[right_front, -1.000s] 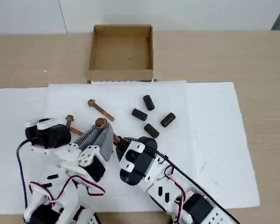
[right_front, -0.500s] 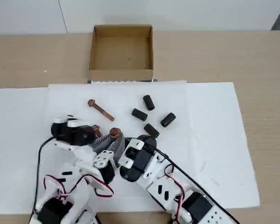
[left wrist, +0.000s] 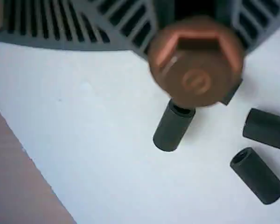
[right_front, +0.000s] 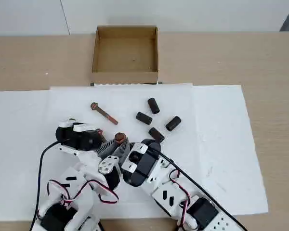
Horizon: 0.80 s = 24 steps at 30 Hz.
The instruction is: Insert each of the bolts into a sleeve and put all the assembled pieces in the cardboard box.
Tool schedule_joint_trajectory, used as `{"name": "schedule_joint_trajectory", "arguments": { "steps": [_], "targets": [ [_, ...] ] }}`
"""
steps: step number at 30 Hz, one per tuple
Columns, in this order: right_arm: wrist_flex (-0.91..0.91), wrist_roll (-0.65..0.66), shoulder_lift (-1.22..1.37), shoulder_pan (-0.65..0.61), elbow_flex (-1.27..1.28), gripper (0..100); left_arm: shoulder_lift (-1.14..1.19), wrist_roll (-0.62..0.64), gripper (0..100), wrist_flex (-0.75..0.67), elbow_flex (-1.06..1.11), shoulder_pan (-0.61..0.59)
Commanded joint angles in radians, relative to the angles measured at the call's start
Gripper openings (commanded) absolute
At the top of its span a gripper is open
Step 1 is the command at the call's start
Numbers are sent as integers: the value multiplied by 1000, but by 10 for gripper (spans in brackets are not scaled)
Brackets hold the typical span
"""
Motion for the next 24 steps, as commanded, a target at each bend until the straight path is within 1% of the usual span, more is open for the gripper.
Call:
{"name": "schedule_joint_trajectory", "arguments": {
  "steps": [1,3,5,9,11,16,24],
  "targets": [
    [-13,8,-21,-12,-25,2,3,-11,131,12,36,3],
    [-13,8,-21,-12,-23,2,3,-11,198,15,36,3],
    [-13,8,-21,-12,-21,2,3,-11,230,17,36,2],
    [-13,8,-21,-12,-21,2,3,-11,231,17,33,-5],
    [-13,8,-21,-12,-21,2,3,-15,233,17,31,-26],
    [-13,8,-21,-12,-20,2,6,-84,234,18,19,-86],
    [-12,8,-21,-12,-20,2,8,-87,233,18,-54,-95]
  ]
}}
